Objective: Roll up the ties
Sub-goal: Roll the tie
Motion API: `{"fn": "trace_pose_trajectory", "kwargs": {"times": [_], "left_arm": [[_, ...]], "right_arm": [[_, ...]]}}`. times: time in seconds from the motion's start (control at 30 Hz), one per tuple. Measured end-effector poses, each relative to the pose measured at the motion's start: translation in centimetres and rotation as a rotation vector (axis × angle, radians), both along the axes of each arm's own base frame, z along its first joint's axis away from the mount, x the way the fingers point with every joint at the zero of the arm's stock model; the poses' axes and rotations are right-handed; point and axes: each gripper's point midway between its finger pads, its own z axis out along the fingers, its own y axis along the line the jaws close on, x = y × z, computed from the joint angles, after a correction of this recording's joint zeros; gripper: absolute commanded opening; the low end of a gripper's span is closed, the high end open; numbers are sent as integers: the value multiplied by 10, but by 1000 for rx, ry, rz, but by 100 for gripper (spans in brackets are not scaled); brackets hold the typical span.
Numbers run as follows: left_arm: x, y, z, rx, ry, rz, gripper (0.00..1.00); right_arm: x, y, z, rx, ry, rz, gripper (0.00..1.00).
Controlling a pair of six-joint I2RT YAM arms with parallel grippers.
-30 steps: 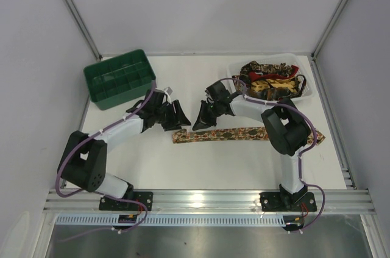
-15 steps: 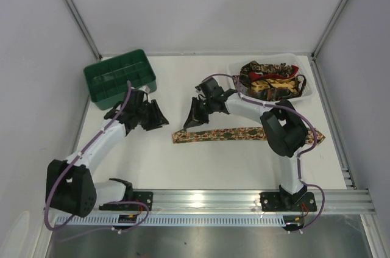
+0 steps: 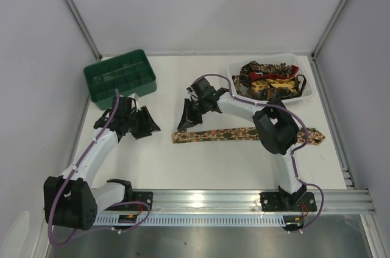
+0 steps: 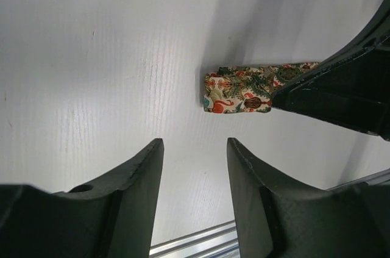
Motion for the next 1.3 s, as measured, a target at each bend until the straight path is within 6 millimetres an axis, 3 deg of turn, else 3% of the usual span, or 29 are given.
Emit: {"fn": "trace_pose_trajectory", "kwargs": {"times": [0.27, 0.5, 0.77, 1.3], "left_arm": [[0, -5, -2, -26, 6, -18, 52], [-1, -12, -3, -63, 15, -43, 54], [0, -21, -1, -110, 16, -68, 54], [-1, -43, -25, -228, 83, -123, 57]], "right_arm": [[-9, 2, -9, -20, 7, 21, 0], [-16, -15, -36, -99, 40, -5, 0], [-9, -28, -47, -146, 37, -43, 0], [-8, -41, -59, -182, 44, -58, 0]]}}
